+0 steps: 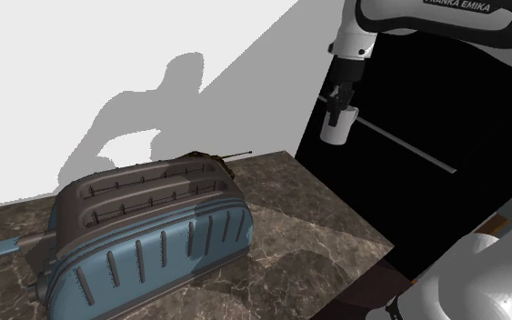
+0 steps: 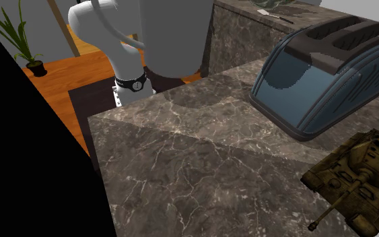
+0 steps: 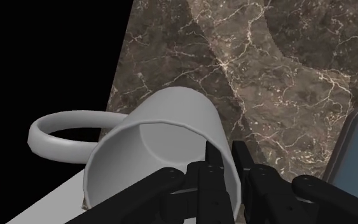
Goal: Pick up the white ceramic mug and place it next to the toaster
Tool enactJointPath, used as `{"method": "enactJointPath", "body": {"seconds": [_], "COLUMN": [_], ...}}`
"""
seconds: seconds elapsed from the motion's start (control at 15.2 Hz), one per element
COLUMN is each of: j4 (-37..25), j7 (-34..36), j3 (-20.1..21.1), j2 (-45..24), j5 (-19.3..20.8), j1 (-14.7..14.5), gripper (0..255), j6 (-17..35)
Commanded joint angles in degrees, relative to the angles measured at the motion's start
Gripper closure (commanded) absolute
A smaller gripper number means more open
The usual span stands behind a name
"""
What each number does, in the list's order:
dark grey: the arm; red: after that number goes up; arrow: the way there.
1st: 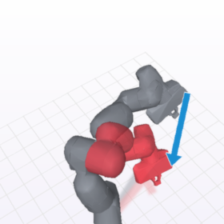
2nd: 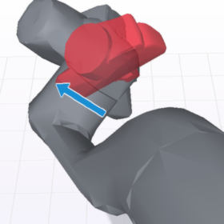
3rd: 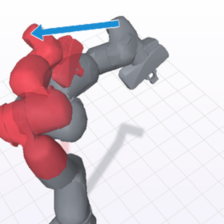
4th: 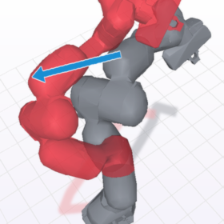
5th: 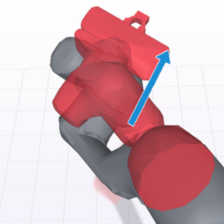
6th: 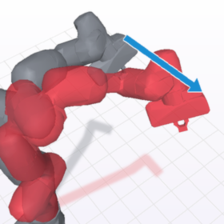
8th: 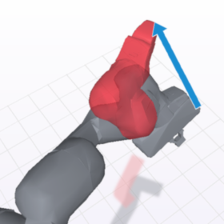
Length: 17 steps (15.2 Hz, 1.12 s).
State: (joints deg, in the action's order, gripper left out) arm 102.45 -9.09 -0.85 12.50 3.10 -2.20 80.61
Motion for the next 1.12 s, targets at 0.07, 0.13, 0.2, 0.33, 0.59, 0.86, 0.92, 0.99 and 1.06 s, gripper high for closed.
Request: {"method": "enactJointPath", "body": {"seconds": [0.07,0.13,0.2,0.33,0.59,0.86,0.92,0.99,1.06], "j4": [-3.06,-4.11,-5.19,-7.41,-4.91,-2.55,-2.12,-1.76,-1.47], "j7": [-0.09,-0.13,-0.16,-0.25,3.87,9.42,10.82,12.24,13.66], "j3": [0.04,0.04,0.05,0.06,2.44,5.79,6.66,7.52,8.41], "j2": [-0.79,-1.04,-1.31,-1.88,0.58,3.05,3.52,3.94,4.29], "j5": [0.00,0.00,0.01,0.02,-1.17,-3.07,-3.58,-4.11,-4.65], "j1": [-0.01,-0.02,-0.02,-0.02,-1.63,-3.72,-4.23,-4.75,-5.26], "gripper": [255,255,255,255,255,255,255,255,255], "j6": [-2.28,-3.09,-3.90,-5.54,-5.68,-5.91,-5.96,-6.01,-6.06]}}
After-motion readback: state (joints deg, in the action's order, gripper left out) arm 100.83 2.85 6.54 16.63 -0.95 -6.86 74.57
